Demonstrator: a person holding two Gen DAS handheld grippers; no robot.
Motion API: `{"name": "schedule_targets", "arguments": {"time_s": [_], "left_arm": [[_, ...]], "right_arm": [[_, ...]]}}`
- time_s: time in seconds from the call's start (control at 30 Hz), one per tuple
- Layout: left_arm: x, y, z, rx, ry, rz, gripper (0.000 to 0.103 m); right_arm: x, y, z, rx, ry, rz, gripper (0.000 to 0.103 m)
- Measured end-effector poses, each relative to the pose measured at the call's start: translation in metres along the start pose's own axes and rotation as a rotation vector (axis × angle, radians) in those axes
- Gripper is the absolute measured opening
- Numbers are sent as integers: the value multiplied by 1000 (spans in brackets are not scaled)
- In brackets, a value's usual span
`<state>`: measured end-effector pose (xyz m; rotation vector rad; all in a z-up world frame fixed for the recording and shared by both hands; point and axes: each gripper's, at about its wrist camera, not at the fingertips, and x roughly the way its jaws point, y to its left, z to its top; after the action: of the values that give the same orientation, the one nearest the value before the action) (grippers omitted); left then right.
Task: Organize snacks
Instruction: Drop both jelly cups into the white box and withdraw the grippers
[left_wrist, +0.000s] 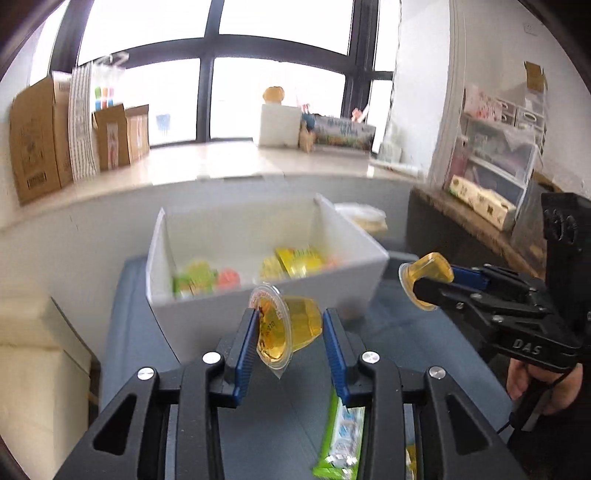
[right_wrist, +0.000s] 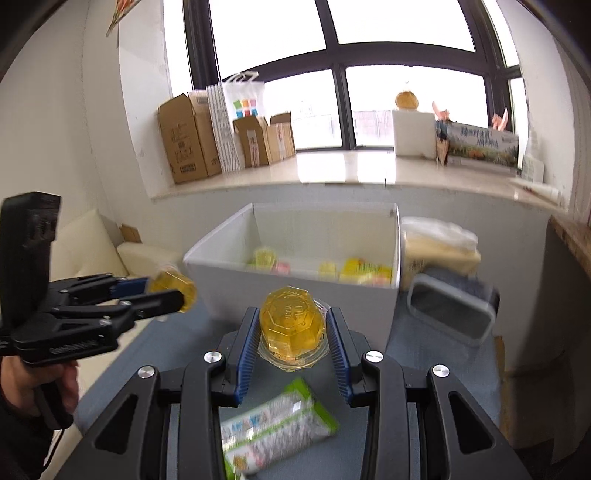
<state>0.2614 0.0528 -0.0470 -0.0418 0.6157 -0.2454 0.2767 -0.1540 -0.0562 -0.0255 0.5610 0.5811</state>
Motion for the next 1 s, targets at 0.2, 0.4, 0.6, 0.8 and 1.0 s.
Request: {"name": "schedule_targets", "arguments": {"time_s": [0.2, 0.4, 0.6, 0.8, 1.0], "left_arm": [[12, 26, 49, 18, -41, 33, 39], [53, 51, 77, 9, -10, 28, 39], [105, 63, 70, 6, 75, 60, 44], [126, 67, 55, 6, 135, 126, 103], [114, 63, 49, -19, 132, 116, 103]], "right_arm": [[28, -5, 42, -12, -12, -13, 39], [72, -29, 67, 54, 20, -10, 39], [119, -47, 66, 62, 112, -73, 40], [120, -63, 60, 127, 98, -61, 103], [93, -59, 58, 147, 58, -32, 103]]}}
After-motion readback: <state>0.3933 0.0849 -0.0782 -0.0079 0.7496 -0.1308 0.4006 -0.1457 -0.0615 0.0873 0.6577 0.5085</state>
